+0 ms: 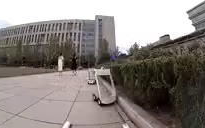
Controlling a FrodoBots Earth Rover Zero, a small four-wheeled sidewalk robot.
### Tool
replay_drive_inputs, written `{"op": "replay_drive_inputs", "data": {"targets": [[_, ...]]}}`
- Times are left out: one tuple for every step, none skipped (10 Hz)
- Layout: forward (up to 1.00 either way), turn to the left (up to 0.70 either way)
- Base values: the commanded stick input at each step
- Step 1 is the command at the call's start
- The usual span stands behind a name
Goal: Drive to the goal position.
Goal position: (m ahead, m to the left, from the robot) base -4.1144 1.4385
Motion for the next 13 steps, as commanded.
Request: {"op": "replay_drive_inputs", "data": {"targets": [[0.06,0.00],[0.06,0.00],[0.06,0.00],[0.06,0.00],[0.06,0.00],[0.06,0.00],[0.06,0.00],[0.06,0.00],[0.06,0.00],[0.06,0.00],[0.06,0.00],[0.06,0.00],[0.06,0.00]]}}
